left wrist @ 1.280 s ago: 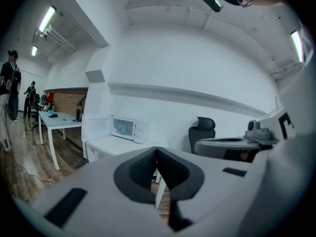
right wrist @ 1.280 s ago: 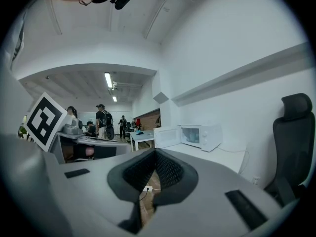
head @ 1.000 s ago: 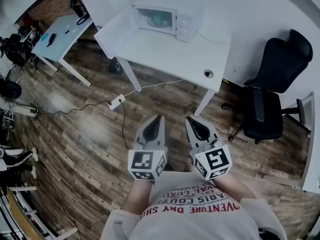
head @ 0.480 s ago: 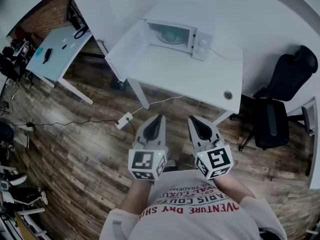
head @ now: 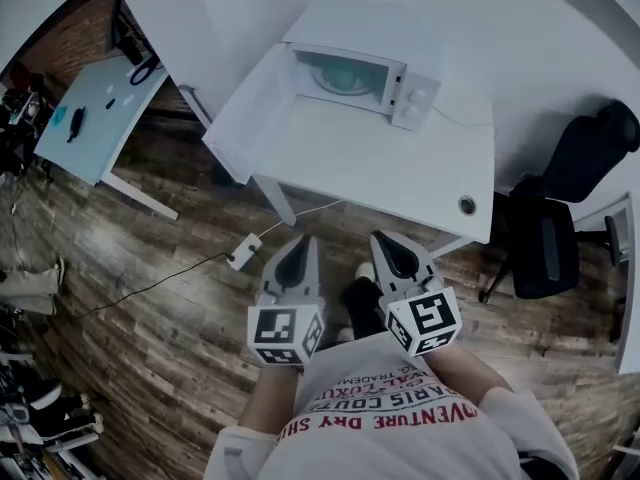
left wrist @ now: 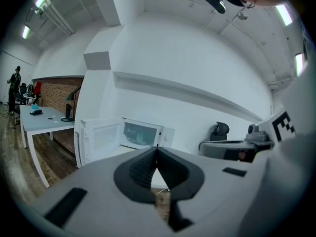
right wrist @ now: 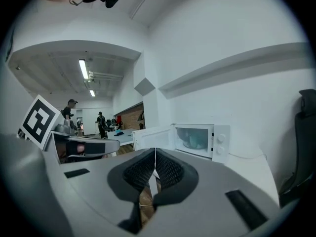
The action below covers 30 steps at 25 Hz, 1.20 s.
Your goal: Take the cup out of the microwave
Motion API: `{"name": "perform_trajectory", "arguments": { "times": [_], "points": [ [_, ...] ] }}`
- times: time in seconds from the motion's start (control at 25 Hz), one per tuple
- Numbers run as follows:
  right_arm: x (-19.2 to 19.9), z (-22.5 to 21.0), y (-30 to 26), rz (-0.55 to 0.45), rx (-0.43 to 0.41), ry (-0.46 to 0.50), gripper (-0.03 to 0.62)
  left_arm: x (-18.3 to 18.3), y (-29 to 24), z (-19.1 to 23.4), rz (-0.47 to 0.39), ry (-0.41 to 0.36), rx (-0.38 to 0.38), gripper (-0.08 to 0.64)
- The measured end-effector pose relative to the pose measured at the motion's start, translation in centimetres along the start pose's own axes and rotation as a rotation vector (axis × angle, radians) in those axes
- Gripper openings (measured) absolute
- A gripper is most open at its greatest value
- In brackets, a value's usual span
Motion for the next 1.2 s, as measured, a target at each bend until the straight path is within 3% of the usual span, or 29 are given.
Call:
{"name": "perform_trajectory", "arguments": {
  "times": [0.32, 0.72, 0.96, 1.2],
  "points": [
    [0.5, -5.9, -8.2, -0.005, -0.017, -0.029, 0.012, -2.3, -8.7, 2.3, 0.012, -0.035, -0.016, 0.006],
    [-1.0, -16.8, -19.4, -0.01, -0.01, -0.036, 0.012, -7.2, -23.9, 4.5, 0.033, -0.029, -0.014, 0.006],
    [0.2, -22.1, -24.1, 0.021, 0.02, -0.041, 0.012, -7.7, -30.8, 5.7, 0.069, -0.039, -0.034, 0.006],
    [1.3, -23.6, -27.4, 0.063, 0.073, -0.056, 0.012, -7.2, -35.4, 7.3, 0.115, -0.066, -0.001, 0.006]
  ]
}}
Point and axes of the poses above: the fingertips, and each gripper's own axes: y backward along the fingers, z to its left, x out of its underside, the point moved 8 cm from there along y, backward along the fingers, and after that the axes turned 13 degrees about y, right-handed, at the moved point
